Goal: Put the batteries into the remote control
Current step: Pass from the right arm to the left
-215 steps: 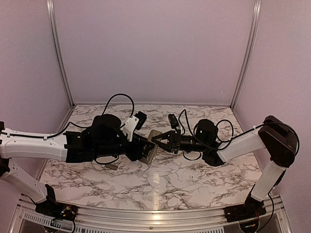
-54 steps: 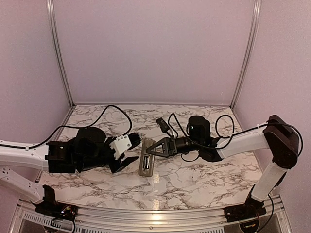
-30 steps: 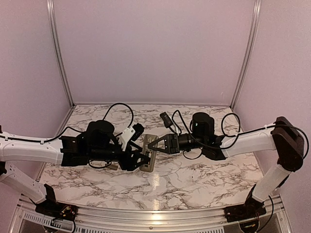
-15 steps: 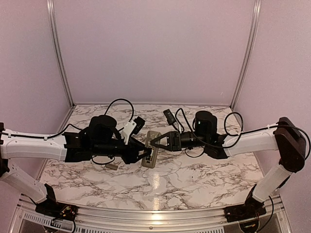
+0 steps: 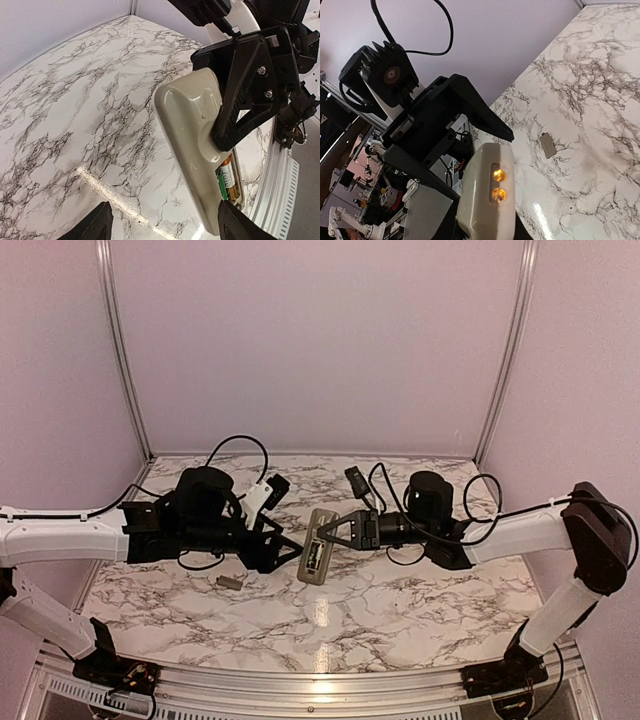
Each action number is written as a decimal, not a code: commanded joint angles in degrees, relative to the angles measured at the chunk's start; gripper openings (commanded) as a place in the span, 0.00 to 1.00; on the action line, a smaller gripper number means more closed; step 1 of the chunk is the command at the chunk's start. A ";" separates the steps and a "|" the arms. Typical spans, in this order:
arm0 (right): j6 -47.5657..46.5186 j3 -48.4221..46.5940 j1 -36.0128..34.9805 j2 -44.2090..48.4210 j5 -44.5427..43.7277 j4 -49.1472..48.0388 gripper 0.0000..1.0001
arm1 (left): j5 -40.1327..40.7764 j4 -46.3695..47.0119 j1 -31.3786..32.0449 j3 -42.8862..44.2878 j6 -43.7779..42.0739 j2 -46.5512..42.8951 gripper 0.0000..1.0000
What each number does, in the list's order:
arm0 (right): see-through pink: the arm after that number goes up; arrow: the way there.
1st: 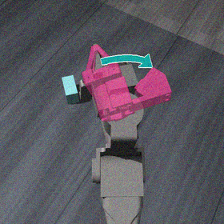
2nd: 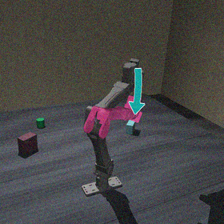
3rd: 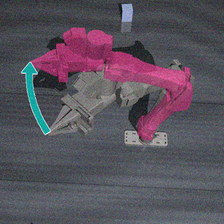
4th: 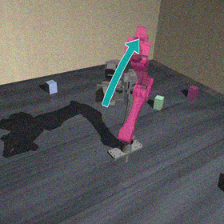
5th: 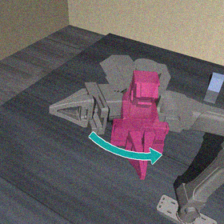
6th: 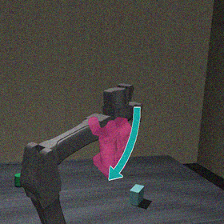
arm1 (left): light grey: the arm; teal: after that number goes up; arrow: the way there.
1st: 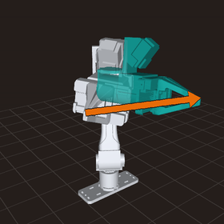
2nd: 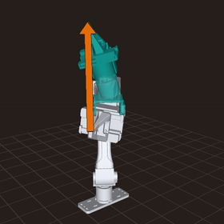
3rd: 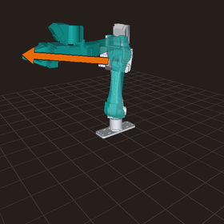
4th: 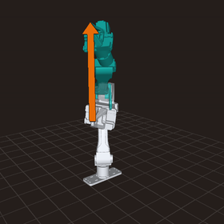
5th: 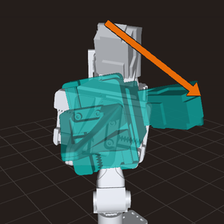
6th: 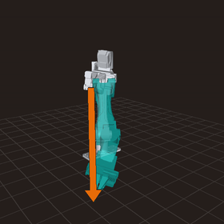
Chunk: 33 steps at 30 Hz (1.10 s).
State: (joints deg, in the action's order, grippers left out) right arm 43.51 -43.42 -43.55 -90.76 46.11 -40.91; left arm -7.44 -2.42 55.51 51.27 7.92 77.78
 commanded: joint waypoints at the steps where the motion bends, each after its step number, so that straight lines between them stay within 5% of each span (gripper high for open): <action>1: -1.35 0.84 2.10 2.31 0.12 1.68 0.00 | 2.40 -10.08 -3.46 -0.13 -3.30 -4.39 0.76; 8: -4.79 0.64 2.38 1.70 -1.32 7.96 0.00 | 6.74 -24.81 -9.02 0.34 -4.34 -3.52 0.77; 14: -4.77 0.54 2.49 -0.03 -2.45 10.80 0.00 | 8.16 -27.98 -9.64 0.68 -10.97 -3.71 0.78; 20: -1.07 1.29 2.42 -1.31 -4.94 8.03 0.00 | -3.44 -14.09 -8.84 -3.28 -8.65 -6.78 0.81; 25: 5.15 1.48 1.88 -3.44 -8.72 3.21 0.00 | 1.91 -1.00 -3.77 -4.38 -0.03 -5.59 0.83; 33: 7.49 0.70 0.17 -4.21 -12.65 2.23 0.00 | 8.18 -2.22 2.93 5.02 4.25 6.81 0.93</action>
State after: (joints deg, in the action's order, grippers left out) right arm 49.17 -42.00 -42.46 -94.91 36.53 -36.23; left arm -3.16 -6.55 56.84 52.62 8.80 80.47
